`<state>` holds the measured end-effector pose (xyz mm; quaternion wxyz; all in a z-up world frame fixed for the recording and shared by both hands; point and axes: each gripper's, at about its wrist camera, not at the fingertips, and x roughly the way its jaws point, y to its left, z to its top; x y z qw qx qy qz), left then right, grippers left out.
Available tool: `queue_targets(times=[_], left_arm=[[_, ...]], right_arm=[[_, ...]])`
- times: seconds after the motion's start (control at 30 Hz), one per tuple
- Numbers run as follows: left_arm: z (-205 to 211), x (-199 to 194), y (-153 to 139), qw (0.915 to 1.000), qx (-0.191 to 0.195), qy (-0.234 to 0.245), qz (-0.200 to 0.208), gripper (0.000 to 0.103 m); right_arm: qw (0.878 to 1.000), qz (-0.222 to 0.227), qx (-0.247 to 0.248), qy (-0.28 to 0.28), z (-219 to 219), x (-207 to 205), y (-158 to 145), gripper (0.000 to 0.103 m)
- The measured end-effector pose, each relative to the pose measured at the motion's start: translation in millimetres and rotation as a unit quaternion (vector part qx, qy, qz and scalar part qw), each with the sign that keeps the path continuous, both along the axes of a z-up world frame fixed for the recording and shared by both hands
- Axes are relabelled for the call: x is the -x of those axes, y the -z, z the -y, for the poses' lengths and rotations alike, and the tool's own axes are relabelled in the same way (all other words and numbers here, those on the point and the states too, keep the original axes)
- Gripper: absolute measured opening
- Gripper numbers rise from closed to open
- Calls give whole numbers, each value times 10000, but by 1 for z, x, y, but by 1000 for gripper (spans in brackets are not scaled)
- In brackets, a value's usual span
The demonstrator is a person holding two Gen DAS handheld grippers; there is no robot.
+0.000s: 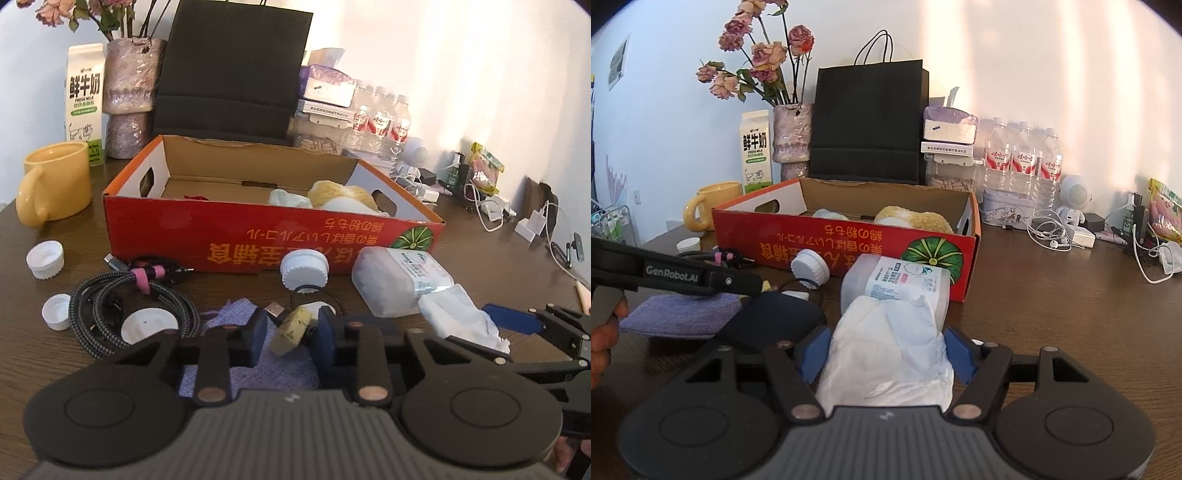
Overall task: Organize objects
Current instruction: 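Grasp the small tan block with the left tool while the right tool holds the tissue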
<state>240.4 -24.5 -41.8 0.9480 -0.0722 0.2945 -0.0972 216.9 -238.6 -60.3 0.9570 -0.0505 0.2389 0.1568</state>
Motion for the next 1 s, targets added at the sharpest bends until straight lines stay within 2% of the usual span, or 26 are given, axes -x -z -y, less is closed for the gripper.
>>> queue_targets(times=[0.13,0.27,0.53,0.6,0.67,0.73,0.87,1.0], left_arm=[[-4,-4,4,9998,57,-130,-143,31],[-8,-9,9,9990,342,-34,-288,33],[-3,-14,10,9989,352,33,-299,32],[-1,-15,11,9989,364,110,-283,28],[1,-14,12,9988,383,201,-247,15],[3,-12,13,9989,358,251,-187,14],[1,-3,12,9990,370,264,-14,4],[0,8,8,9994,249,153,193,3]], right_arm=[[10000,-5,1,-3,0,0,0,68],[10000,-8,8,-6,0,0,0,68],[10000,6,30,-13,-1,0,1,68],[10000,7,36,-11,-1,0,1,68],[10000,1,37,-3,-1,1,1,68],[10000,5,37,1,-2,1,0,69],[10000,8,34,1,-2,1,0,69],[10000,12,34,0,-2,1,0,69]])
